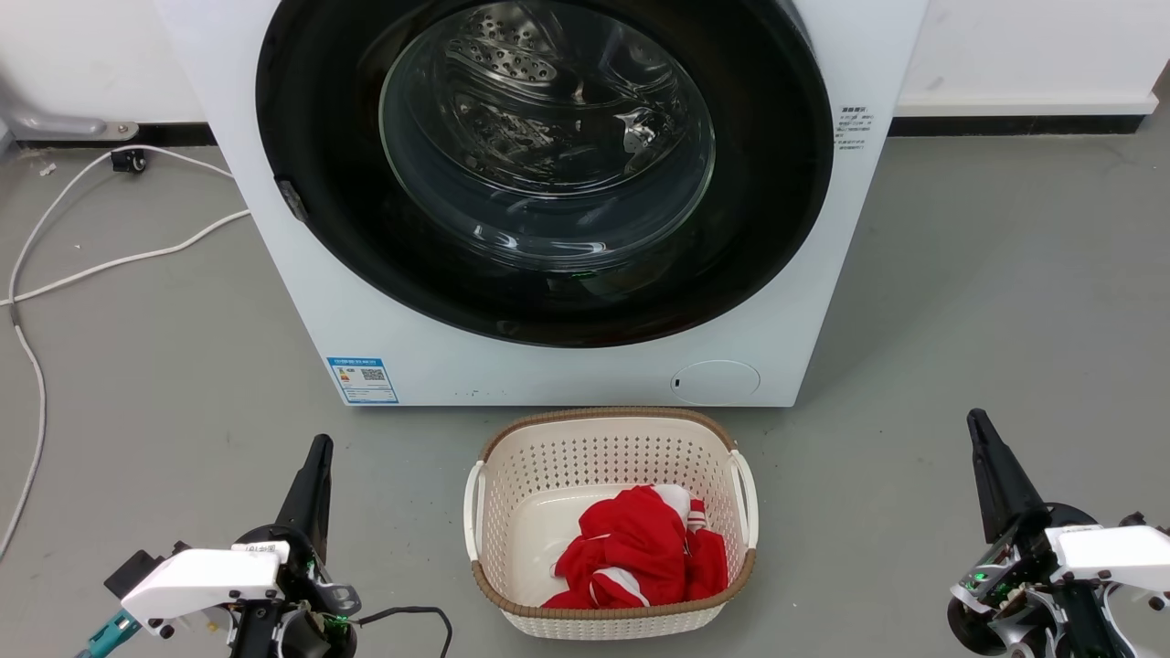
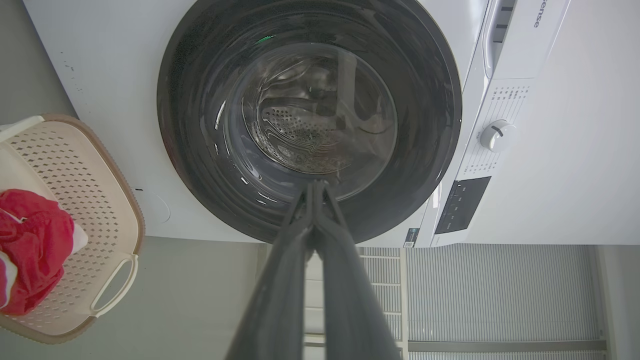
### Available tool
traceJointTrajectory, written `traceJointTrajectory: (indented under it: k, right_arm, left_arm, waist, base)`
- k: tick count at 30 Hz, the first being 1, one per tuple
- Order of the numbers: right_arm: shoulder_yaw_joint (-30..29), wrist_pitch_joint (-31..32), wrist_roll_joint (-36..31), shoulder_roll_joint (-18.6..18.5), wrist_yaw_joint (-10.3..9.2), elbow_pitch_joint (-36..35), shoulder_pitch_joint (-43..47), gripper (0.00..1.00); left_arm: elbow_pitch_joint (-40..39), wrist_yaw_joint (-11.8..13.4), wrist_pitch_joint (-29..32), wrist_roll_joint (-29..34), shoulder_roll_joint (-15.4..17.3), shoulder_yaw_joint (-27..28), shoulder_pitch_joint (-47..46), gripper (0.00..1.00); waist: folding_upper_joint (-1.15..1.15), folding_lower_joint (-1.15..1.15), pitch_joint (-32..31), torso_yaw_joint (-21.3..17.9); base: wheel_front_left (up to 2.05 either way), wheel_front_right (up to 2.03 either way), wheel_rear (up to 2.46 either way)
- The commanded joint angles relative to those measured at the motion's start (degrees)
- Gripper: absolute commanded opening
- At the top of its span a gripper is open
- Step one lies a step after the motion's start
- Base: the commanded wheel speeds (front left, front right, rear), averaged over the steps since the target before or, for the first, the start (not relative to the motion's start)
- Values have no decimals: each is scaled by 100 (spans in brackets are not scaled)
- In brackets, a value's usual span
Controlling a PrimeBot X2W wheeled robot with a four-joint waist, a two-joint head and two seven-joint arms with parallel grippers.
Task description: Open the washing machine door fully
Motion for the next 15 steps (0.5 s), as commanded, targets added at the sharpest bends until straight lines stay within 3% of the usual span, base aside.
traceJointTrajectory:
  k: [1,7,8,15]
  right_arm:
    - [-8,4,-20,15,0,9,-76,0]
    - [-14,11,-27,20,0,9,-76,0]
    - [-5,0,-7,8,1,31,24,100]
    - [123,-188,-99,15,0,-79,112,100]
  left_arm:
    - [5,-16,30,35,-2,14,-50,0]
    - [6,-16,37,29,-5,20,-51,0]
    - [38,1,-7,18,-13,3,16,100]
    - [-54,3,-182,60,-21,-141,34,100]
  waist:
    - [0,0,0,0]
    - [0,0,0,0]
    - [0,0,0,0]
    - [0,0,3,-3]
  base:
    - [0,0,0]
    - [0,0,0]
    - [0,0,0]
    - [0,0,0]
